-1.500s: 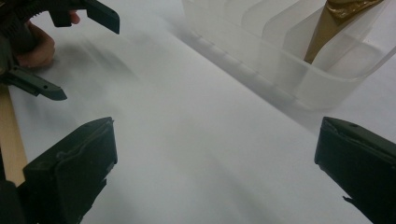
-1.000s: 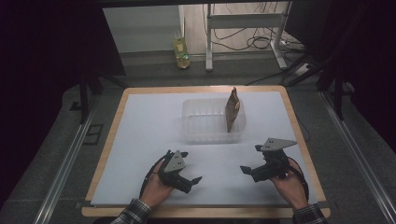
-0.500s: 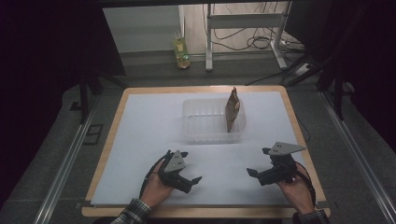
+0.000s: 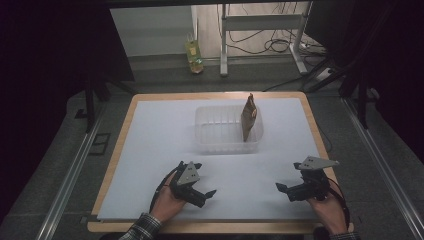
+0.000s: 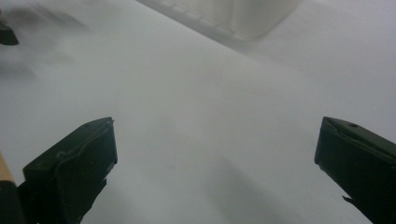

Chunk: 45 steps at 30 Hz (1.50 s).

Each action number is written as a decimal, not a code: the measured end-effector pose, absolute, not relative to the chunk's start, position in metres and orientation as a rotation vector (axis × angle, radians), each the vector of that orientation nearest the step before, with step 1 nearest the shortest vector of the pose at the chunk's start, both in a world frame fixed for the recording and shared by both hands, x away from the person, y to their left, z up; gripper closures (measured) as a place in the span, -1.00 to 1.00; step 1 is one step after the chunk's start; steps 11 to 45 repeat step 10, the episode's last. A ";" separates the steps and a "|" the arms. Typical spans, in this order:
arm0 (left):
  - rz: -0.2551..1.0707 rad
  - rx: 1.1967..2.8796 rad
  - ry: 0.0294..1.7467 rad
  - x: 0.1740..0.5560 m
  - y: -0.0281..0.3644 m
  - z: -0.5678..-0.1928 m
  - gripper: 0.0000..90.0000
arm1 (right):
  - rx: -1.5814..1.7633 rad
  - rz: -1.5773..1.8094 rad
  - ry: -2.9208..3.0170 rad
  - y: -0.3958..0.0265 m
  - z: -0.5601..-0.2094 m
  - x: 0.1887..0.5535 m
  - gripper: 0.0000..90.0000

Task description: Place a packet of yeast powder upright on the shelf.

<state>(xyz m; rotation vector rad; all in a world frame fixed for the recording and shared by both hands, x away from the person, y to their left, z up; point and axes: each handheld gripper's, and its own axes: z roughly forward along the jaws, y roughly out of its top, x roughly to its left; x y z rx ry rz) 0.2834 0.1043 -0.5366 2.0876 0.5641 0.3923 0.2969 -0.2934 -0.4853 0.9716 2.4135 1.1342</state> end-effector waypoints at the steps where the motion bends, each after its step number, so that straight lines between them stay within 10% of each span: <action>1: 0.393 2.088 0.564 0.283 0.104 -0.537 -0.99 | 0.989 1.127 2.404 -0.299 -0.487 0.296 -1.00; 45: 0.397 2.093 0.566 0.284 0.104 -0.537 -0.99 | 1.049 1.124 2.386 -0.313 -0.491 0.298 -1.00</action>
